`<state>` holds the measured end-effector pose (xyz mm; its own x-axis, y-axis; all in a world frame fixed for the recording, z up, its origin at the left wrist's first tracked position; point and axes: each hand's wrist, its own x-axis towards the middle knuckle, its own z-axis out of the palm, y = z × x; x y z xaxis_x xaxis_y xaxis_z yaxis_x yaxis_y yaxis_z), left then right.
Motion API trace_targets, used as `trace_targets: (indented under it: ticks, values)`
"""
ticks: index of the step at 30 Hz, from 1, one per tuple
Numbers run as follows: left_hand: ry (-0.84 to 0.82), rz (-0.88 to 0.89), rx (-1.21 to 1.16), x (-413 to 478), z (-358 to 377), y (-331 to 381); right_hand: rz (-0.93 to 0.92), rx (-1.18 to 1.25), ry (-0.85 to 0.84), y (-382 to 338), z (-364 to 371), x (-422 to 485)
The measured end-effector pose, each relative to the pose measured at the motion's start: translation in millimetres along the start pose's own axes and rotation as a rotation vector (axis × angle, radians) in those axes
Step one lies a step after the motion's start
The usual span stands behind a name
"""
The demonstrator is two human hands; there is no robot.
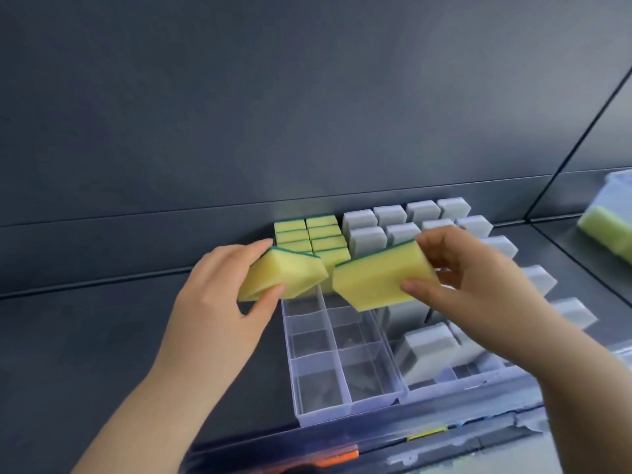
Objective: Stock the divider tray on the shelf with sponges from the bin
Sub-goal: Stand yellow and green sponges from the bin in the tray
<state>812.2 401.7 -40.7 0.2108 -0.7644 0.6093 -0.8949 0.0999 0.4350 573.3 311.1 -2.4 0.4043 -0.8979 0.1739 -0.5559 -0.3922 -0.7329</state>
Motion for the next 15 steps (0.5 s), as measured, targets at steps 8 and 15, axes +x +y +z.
trace_targets:
  ticks: [8,15]
  values:
    - [-0.006,-0.029,-0.004,-2.4,-15.2,-29.6,-0.112,-0.303,-0.105,-33.8,30.8,45.2]
    - [0.018,-0.096,0.018,-1.5,-30.0,-53.7,-0.135,-0.455,-0.223,-40.3,59.9,92.5]
